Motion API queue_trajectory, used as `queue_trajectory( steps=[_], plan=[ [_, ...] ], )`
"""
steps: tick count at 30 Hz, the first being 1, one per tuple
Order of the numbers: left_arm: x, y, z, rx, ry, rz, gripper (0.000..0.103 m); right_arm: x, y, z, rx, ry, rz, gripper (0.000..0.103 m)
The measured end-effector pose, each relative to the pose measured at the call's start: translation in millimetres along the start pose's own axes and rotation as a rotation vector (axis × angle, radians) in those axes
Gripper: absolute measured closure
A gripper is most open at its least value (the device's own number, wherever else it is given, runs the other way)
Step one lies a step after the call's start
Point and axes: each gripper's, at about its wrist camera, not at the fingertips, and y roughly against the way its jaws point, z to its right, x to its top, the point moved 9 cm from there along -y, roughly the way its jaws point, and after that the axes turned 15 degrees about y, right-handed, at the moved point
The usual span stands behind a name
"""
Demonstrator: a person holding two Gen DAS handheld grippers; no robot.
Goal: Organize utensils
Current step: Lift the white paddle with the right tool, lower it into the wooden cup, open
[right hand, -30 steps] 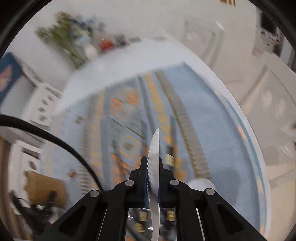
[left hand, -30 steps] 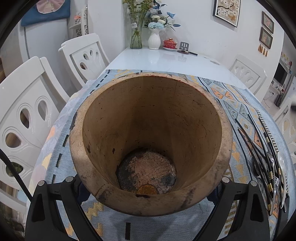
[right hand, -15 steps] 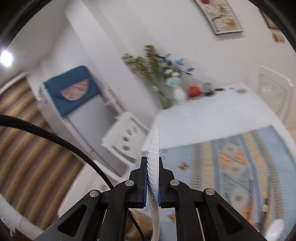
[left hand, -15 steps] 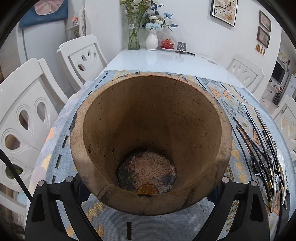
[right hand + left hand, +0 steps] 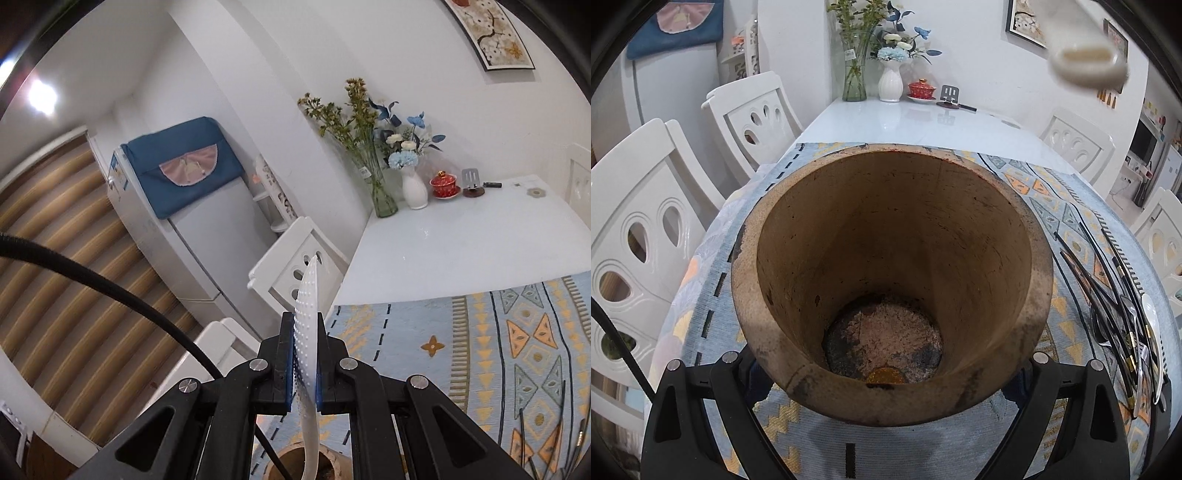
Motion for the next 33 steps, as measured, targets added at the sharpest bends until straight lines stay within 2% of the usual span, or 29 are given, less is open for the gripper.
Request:
queue_trajectory(
  steps=[11, 23, 33],
  plan=[
    [-2, 0, 0, 0.001, -0.002, 0.000, 0.009, -19, -17, -11, 0.005, 0.051, -0.046, 0.096],
    [-1, 1, 0, -0.001, -0.005, 0.003, 0.009, -27, -25, -23, 0.018, 0.130, -0.037, 0.096],
    [-2, 1, 0, 0.000, -0.005, 0.003, 0.009, -46, -25, -26, 0.051, 0.142, -0.102, 0.096]
  ],
)
